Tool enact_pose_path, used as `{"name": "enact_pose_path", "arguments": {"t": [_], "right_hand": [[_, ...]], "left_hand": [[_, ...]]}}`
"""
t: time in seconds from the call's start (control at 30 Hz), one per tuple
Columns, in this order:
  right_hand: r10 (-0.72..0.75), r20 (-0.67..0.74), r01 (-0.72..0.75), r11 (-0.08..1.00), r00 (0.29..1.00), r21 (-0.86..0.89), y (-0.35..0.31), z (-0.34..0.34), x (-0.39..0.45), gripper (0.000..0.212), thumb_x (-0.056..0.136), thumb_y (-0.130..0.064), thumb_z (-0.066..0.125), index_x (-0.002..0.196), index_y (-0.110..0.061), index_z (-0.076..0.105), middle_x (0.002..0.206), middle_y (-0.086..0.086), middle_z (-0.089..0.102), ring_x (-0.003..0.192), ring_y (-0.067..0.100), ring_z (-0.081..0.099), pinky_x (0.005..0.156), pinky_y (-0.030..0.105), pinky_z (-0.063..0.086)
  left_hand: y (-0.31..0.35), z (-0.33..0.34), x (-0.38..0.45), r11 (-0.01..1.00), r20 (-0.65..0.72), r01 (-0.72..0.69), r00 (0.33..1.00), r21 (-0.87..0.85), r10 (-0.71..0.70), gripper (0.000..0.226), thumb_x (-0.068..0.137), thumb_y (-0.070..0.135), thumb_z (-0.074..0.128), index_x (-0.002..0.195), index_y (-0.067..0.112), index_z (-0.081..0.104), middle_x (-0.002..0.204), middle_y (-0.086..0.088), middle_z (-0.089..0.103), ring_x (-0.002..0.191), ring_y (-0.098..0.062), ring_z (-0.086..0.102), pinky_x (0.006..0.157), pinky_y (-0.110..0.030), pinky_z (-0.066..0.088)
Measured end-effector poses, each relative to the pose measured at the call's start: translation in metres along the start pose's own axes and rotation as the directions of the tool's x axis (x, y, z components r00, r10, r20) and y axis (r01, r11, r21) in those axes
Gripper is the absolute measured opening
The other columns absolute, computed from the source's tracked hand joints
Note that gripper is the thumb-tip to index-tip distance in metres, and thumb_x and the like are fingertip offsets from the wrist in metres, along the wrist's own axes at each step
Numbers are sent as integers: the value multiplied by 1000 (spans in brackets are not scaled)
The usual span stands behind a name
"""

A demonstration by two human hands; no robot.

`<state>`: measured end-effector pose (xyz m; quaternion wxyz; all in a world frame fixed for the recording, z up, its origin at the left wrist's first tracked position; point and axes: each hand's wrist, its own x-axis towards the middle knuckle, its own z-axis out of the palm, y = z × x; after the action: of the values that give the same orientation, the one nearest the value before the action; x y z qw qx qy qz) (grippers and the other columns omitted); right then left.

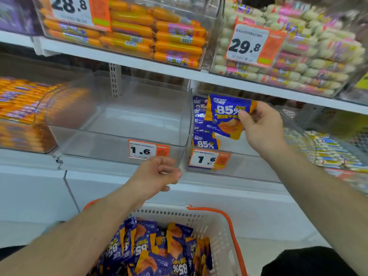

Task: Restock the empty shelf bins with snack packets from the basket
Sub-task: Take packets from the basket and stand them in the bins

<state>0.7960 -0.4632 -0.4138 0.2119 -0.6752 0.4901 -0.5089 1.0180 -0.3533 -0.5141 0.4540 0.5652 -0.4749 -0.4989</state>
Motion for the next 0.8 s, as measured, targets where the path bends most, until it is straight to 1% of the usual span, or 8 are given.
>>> {"name": "enact_pose_path", "arguments": {"t": [0.13,0.23,0.33,0.4,0.5,0.57,0.73,0.8], "right_hand": [[229,116,-217,970,966,-111,23,20,22,20,92,-10,62,76,-21,63,70,-8,71,62,8,64,65,27,55],[516,272,-474,856,812,-208,28,39,30,15,96,-10,60,81,-14,56,78,8,65,53,15,60,51,21,40],[646,334,-561,763,687,-322,37,53,33,13,98,-10,57,87,-13,50,52,3,61,34,10,55,48,22,43],[669,308,-547,736,676,-399,44,59,34,18,96,-9,60,83,-11,48,52,6,56,38,14,54,49,25,47],[689,298,-501,700,660,-509,48,65,33,18,91,-13,69,87,-8,52,84,13,66,75,27,67,76,39,58],[700,306,-509,692,645,-512,49,67,33,19,89,-13,71,88,-7,53,87,14,67,81,28,68,87,43,57],[671,307,-445,702,675,-555,48,69,34,24,84,-20,77,85,-8,56,94,15,72,84,27,71,87,41,57],[580,211,-325,680,787,-657,43,68,31,22,84,-24,74,85,-8,59,102,14,71,86,27,67,78,34,55]], "left_hand": [[-4,-2,0,999,5,20,1000,30,-20,27,88,19,71,111,22,59,91,12,75,84,-9,71,73,-26,57],[-7,-2,0,998,9,33,999,50,-34,26,87,19,72,110,22,59,95,6,74,84,-11,72,76,-28,58],[-10,-2,0,996,24,49,998,72,-51,26,87,20,72,110,22,59,100,3,72,87,-13,71,77,-29,58],[-11,-3,1,995,44,60,997,85,-64,29,86,22,73,111,22,59,102,4,72,86,-12,72,77,-29,56],[-14,-4,2,993,59,69,995,95,-74,31,86,23,73,113,22,58,100,7,73,86,-11,72,78,-29,55],[-13,-5,2,992,59,73,995,101,-80,32,86,22,73,114,22,58,100,8,73,87,-11,71,78,-28,55],[-12,-6,2,990,69,81,994,112,-89,32,87,22,72,116,21,58,100,9,72,89,-12,71,79,-28,55],[-14,-6,1,987,77,95,991,131,-106,32,86,22,73,114,21,58,100,9,72,89,-12,70,77,-26,54]]}}
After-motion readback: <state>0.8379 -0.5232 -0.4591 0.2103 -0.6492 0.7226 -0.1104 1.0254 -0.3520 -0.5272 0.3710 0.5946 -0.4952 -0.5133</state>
